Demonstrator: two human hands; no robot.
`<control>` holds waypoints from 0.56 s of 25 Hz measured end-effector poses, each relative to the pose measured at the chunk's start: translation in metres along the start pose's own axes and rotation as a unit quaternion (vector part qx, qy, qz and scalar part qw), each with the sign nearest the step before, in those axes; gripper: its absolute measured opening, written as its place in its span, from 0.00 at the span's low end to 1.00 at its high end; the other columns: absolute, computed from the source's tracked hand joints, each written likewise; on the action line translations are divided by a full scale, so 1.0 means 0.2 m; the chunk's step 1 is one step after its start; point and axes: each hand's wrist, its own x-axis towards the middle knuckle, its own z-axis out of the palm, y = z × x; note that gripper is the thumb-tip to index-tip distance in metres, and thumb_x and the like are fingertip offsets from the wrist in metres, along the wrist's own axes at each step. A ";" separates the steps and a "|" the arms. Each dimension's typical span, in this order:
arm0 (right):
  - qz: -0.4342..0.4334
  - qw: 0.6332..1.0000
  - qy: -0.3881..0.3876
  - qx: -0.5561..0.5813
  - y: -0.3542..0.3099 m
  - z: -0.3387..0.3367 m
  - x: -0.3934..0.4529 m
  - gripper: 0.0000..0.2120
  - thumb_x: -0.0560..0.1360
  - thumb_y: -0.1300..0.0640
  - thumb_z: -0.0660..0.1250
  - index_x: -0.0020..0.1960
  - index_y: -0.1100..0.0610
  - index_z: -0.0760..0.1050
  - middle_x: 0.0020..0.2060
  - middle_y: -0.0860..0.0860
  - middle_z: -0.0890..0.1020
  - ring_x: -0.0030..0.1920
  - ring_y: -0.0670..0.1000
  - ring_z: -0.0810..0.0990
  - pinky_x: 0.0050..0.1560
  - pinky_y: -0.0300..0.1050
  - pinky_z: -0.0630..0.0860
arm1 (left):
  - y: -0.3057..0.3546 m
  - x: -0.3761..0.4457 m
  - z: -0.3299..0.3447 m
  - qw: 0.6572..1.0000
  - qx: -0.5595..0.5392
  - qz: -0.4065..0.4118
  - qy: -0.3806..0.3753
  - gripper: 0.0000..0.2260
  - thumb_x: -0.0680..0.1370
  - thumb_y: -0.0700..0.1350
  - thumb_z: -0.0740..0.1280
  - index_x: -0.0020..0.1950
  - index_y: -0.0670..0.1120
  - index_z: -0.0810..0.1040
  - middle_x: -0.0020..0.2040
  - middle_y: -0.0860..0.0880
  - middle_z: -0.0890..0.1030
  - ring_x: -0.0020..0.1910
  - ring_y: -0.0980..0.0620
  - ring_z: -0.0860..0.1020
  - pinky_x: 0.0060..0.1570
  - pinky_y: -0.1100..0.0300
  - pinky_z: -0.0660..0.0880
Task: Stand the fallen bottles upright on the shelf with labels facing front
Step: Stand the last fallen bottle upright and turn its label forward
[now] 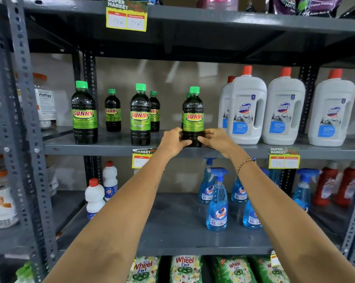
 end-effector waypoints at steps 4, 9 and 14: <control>-0.022 0.988 0.133 -0.073 -0.01 0.00 -0.02 0.17 0.75 0.58 0.69 0.62 0.63 0.76 0.57 0.57 0.82 0.58 0.54 0.81 0.63 0.49 0.75 | -0.02 -0.03 -0.02 0.999 -0.011 0.009 0.030 0.23 0.75 0.45 0.71 0.67 0.39 0.71 0.59 0.40 0.80 0.58 0.44 0.79 0.60 0.50 0.74; -0.235 0.921 0.306 -0.061 -0.16 0.18 -0.09 0.06 0.75 0.59 0.68 0.48 0.60 0.82 0.39 0.50 0.84 0.37 0.41 0.80 0.48 0.40 0.80 | -0.10 -0.13 -0.19 0.934 -0.025 0.166 0.315 0.15 0.78 0.41 0.65 0.63 0.39 0.72 0.55 0.41 0.76 0.55 0.45 0.74 0.59 0.55 0.72; -0.272 0.939 0.198 -0.076 -0.28 0.59 -0.02 0.07 0.74 0.59 0.68 0.48 0.61 0.83 0.35 0.52 0.84 0.35 0.46 0.82 0.46 0.44 0.82 | -0.32 -0.15 -0.39 0.946 -0.069 0.034 0.315 0.30 0.81 0.47 0.61 0.76 0.36 0.51 0.75 0.37 0.57 0.75 0.43 0.55 0.73 0.55 0.52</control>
